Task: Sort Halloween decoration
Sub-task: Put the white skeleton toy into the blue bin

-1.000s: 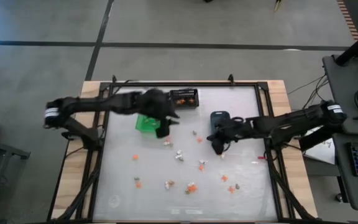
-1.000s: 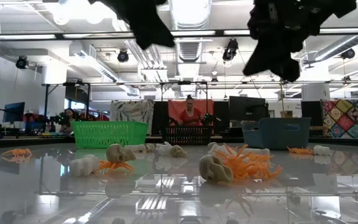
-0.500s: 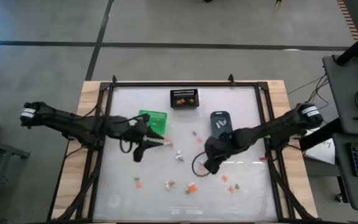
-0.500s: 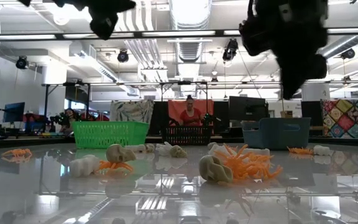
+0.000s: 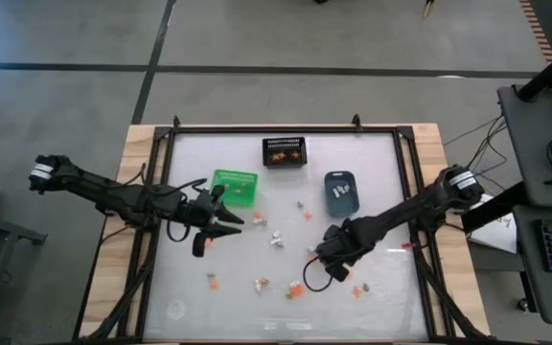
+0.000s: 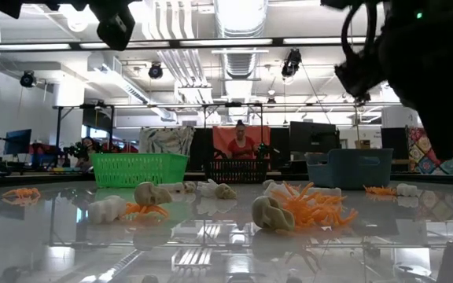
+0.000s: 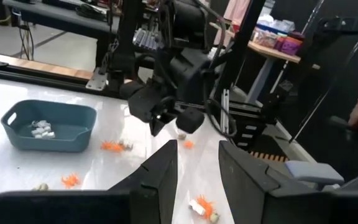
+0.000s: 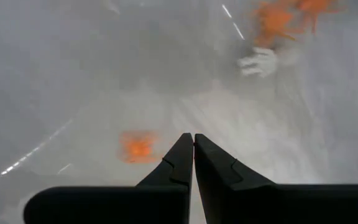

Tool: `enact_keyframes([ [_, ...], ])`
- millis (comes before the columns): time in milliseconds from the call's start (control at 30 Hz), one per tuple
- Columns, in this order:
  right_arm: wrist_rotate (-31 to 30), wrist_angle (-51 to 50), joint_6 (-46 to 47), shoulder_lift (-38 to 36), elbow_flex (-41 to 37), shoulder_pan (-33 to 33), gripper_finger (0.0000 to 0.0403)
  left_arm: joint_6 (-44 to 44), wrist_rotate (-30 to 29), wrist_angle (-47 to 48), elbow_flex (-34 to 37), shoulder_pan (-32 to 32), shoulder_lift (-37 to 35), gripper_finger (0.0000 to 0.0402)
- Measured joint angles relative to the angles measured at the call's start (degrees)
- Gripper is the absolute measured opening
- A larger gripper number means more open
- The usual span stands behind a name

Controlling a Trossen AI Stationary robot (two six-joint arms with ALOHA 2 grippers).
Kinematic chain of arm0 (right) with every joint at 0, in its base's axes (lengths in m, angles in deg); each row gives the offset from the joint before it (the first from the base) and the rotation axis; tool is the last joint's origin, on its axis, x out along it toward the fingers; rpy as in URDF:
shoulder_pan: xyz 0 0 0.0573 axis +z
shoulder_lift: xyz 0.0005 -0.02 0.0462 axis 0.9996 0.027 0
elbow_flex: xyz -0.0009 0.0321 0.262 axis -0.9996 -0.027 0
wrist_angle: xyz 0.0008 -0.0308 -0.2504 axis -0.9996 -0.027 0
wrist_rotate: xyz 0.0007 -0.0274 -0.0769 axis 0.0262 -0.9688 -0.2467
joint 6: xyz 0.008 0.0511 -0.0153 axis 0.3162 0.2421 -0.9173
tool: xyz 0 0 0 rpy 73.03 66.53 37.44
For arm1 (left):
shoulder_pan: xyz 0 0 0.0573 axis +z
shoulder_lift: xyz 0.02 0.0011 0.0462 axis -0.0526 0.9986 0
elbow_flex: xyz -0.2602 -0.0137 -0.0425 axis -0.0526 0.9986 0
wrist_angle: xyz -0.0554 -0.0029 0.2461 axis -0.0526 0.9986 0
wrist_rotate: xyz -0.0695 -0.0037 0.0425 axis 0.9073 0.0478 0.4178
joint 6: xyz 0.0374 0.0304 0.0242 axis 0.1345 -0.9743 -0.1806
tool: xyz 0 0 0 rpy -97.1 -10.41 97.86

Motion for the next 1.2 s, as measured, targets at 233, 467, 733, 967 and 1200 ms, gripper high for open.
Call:
enact_keyframes([
  [233, -1.64, 3.84, 3.25, -4.41, -6.72, -3.22, 0.0042, -0.77, -0.03, 0.04, -0.22, 0.02, 0.82, 0.01],
  [467, -6.29, 8.57, 8.43, -8.14, -11.86, -4.79, 0.0134, -1.31, -0.08, 0.12, -0.21, 0.02, 2.12, 0.01],
  [733, -9.32, 12.78, 12.09, -8.23, -14.01, -5.09, 0.0176, -2.81, -3.48, 0.01, -0.31, 0.02, 2.14, 0.01],
  [967, -10.16, 17.32, 14.49, -8.25, -16.82, -5.09, 0.0177, -2.86, -4.58, -0.09, -0.31, 0.04, 2.14, 0.01],
  [1200, -10.16, 17.61, 15.42, -8.25, -17.96, -5.07, 0.0177, -2.88, -4.61, -0.36, -0.31, 0.04, 2.16, 0.01],
])
